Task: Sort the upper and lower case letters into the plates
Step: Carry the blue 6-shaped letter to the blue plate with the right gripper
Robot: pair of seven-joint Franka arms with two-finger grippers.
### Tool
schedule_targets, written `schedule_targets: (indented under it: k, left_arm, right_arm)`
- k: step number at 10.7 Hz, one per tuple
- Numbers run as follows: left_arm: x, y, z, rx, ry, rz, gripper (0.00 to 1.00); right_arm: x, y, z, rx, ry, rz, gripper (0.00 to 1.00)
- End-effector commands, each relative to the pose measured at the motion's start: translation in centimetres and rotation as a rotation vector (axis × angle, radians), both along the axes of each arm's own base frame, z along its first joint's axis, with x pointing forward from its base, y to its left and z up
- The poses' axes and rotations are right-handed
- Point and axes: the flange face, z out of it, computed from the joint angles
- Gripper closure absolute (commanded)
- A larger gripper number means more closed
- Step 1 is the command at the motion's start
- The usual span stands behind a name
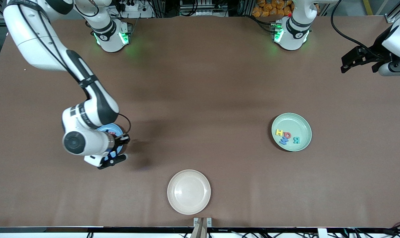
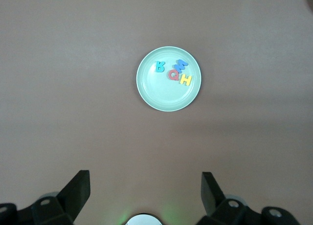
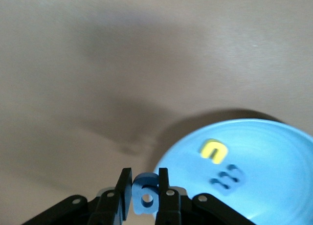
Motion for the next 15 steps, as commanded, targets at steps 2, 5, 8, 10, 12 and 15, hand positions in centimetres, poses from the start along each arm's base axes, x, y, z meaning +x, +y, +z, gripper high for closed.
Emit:
schedule_targets:
  k: [2,5,8,10,12,15]
  left_arm:
    - [-0.3,0.4,0.9,0.021,-0.018,0.022,0.0]
    - [-0.2,0.3,1.7,0.021,-0.036,0.016,0.0]
    - [-0.1,0.7,1.7,0.024,-0.038,0.018,0.0]
    - [-0.1,0.6,1.7,0.029,-0.039,0.015,0.0]
    - [-0.1,0.8,1.8,0.027,-0.04,0.021,0.0]
    - [-0.2,0.3,1.8,0.027,-0.04,0.017,0.0]
  right_arm:
    - [-0.1,-1.7,-0.2,0.018,0.006,0.061,0.62]
    - [-0.2,-1.8,-0.3,0.016,0.015,0.03,0.0]
    - [-0.3,-1.0,0.1,-0.002,0.013,-0.025,0.0]
    - [-1.3,-0.4,0.5,-0.025,0.024,-0.127,0.0]
    - [-3.4,1.3,2.4,-0.08,0.004,-0.208,0.0]
    - [-7.0,1.5,3.8,-0.099,-0.083,-0.181,0.0]
